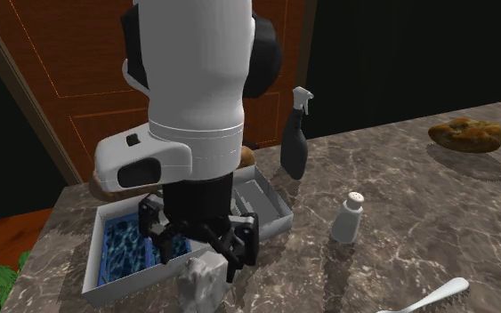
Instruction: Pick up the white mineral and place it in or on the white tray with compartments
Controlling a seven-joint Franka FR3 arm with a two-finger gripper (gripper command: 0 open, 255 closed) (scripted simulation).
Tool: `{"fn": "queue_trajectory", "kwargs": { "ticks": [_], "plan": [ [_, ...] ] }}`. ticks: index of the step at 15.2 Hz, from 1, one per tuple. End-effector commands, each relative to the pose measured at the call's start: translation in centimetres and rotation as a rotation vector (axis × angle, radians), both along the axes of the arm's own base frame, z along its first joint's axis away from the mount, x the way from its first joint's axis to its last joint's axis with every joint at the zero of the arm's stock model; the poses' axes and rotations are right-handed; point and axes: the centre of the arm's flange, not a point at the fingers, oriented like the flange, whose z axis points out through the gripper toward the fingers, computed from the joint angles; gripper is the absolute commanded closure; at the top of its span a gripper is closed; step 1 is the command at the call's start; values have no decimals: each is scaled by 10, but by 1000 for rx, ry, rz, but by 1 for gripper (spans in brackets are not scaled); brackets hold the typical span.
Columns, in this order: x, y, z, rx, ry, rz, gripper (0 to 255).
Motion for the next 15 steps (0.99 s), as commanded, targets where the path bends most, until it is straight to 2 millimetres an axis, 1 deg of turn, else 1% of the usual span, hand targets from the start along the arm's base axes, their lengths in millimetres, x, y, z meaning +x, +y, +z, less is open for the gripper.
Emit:
{"fn": "queue_trajectory", "kwargs": {
  "ticks": [1, 4, 12, 13, 15],
  "plan": [
    [0, -3, -11, -1, -1, -3, 0],
    [1, -6, -29, -1, -1, -3, 0],
    [1, -6, -29, -1, -1, -3, 0],
    [1, -6, -29, -1, -1, -3, 255],
    [1, -6, -29, -1, -1, -3, 255]
  ]
}}
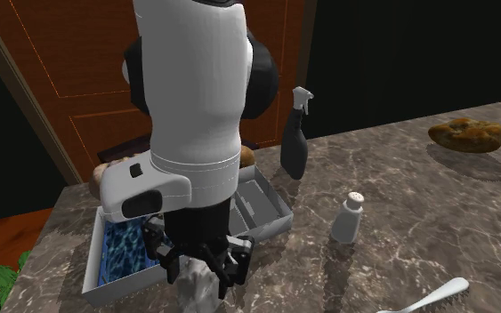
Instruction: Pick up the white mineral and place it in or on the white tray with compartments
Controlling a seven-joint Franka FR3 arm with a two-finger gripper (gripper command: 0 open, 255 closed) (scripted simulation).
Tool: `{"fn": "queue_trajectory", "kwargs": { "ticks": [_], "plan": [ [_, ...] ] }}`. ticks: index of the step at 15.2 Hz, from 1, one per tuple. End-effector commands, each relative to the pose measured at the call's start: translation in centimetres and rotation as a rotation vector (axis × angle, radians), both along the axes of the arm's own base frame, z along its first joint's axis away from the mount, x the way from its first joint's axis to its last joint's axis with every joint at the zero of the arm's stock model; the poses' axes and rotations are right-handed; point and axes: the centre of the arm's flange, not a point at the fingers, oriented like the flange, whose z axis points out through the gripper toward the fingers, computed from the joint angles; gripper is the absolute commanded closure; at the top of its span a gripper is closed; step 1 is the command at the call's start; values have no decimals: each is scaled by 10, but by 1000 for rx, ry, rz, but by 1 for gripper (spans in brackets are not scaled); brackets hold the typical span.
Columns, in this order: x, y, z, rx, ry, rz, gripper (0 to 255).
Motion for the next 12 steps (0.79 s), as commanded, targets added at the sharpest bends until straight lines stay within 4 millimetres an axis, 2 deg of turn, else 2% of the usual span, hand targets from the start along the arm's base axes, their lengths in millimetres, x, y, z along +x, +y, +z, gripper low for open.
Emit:
{"fn": "queue_trajectory", "kwargs": {
  "ticks": [1, 7, 12],
  "plan": [
    [0, 0, -1, 1, 1, 0, 255],
    [0, 0, -1, 1, 1, 0, 255],
    [0, 0, 26, 1, 1, 0, 255]
  ]
}}
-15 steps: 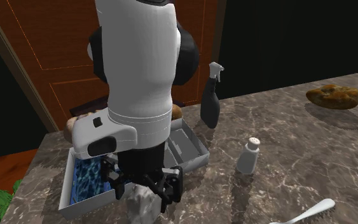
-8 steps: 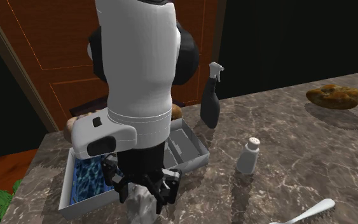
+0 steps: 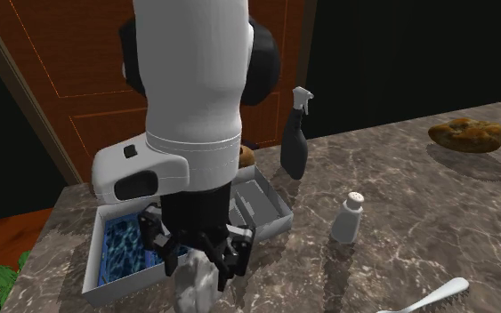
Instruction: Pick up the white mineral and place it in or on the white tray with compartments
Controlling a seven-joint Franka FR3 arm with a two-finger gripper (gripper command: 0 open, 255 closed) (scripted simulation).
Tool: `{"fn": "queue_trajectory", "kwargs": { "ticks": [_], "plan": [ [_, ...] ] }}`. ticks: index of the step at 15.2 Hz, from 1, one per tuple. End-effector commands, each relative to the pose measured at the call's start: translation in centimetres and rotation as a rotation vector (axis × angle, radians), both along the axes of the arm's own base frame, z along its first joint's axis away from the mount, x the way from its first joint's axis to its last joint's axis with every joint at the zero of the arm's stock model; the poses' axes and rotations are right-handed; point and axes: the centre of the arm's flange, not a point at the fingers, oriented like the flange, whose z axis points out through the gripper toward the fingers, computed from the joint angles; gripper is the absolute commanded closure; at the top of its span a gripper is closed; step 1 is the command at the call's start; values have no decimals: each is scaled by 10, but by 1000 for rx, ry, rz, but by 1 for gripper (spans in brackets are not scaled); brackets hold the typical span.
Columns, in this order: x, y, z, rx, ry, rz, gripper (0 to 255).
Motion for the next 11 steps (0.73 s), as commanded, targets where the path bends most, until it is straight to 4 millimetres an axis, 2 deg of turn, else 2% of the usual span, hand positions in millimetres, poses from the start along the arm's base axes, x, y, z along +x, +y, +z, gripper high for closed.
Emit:
{"fn": "queue_trajectory", "kwargs": {
  "ticks": [1, 11],
  "plan": [
    [-1, -1, 11, 0, 0, 0, 255],
    [-1, -1, 63, 0, 0, 0, 255]
  ]
}}
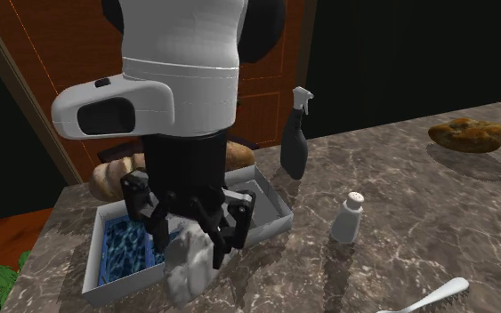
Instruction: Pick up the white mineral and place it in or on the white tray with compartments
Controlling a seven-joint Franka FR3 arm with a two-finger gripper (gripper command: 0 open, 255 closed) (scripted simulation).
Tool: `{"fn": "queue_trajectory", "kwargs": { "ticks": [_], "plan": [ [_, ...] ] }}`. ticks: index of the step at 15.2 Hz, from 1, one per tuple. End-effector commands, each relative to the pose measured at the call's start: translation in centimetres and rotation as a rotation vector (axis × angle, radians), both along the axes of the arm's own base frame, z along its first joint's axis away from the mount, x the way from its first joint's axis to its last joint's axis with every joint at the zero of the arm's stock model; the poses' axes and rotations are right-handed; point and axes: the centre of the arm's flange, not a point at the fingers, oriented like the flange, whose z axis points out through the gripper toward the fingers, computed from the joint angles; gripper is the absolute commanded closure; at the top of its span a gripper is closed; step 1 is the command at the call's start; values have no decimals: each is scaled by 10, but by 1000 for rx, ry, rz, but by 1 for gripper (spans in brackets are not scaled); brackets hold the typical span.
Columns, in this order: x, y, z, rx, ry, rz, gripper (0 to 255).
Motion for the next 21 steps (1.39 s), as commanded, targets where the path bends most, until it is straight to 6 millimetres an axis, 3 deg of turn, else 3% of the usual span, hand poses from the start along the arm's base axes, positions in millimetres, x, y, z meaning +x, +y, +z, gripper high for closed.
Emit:
{"fn": "queue_trajectory", "kwargs": {
  "ticks": [1, 7, 19, 21],
  "plan": [
    [-1, 1, 11, 0, 0, 0, 255],
    [-1, 1, 41, 0, 0, 0, 255],
    [-133, 82, 65, 0, 0, 0, 255],
    [-133, 82, 55, 0, 0, 0, 255]
  ]
}}
